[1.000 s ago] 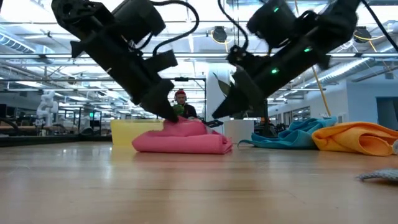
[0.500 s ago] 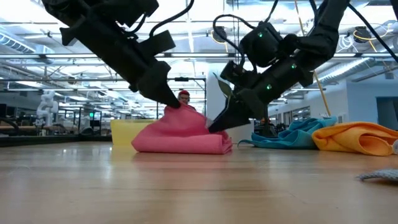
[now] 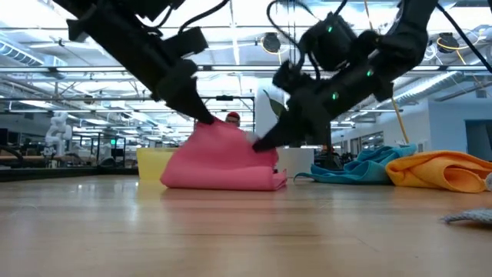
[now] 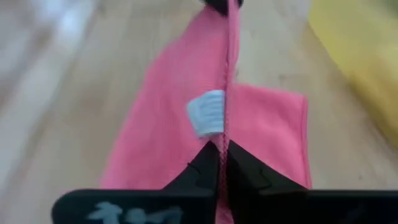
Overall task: Fold microfiber towels
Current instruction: Fold the pink microfiber cloth
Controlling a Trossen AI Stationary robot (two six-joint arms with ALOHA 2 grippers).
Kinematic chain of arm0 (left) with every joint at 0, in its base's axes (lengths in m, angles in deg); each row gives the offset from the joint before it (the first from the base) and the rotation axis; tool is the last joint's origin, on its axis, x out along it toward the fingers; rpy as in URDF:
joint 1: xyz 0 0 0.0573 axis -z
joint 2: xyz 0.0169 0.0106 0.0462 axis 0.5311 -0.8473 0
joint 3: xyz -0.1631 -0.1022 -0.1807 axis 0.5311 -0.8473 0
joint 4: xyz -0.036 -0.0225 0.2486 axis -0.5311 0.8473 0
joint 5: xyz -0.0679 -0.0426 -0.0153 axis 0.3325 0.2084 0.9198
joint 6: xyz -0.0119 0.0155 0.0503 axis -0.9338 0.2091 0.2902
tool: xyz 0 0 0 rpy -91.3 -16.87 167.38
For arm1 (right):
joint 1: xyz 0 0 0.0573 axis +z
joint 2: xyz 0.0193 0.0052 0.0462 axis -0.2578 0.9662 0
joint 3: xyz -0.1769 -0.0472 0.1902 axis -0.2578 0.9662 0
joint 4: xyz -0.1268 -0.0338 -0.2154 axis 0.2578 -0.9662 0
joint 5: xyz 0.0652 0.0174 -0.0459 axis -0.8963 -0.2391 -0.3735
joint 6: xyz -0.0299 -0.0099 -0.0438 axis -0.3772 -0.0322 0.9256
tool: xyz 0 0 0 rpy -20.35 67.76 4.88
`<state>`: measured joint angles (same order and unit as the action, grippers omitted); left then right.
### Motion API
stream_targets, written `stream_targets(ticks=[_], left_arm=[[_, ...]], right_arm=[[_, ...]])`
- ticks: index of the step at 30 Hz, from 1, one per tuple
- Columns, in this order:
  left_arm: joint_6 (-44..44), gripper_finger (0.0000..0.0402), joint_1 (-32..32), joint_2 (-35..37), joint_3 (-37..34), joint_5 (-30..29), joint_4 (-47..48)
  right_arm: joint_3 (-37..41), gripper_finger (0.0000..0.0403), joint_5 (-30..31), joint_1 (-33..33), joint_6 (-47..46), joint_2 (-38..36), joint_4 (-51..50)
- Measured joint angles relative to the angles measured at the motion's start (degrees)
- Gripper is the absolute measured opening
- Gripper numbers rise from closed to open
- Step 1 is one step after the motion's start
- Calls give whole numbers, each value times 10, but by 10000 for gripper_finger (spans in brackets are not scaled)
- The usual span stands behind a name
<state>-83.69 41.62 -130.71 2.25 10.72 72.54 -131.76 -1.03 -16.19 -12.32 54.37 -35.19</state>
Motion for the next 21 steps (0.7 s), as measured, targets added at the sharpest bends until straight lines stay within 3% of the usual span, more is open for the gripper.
stream_targets(ticks=[6, 11, 21], left_arm=[[-36, 27, 3, 54, 0, -3, 91], [-42, 38, 5, 55, 0, 0, 127], [-71, 176, 2, 36, 0, 15, 111]], right_arm=[[0, 4, 50, 17, -94, -66, -27], [0, 2, 100, 11, -129, -109, -121], [0, 1, 104, -30, -143, -33, -121]])
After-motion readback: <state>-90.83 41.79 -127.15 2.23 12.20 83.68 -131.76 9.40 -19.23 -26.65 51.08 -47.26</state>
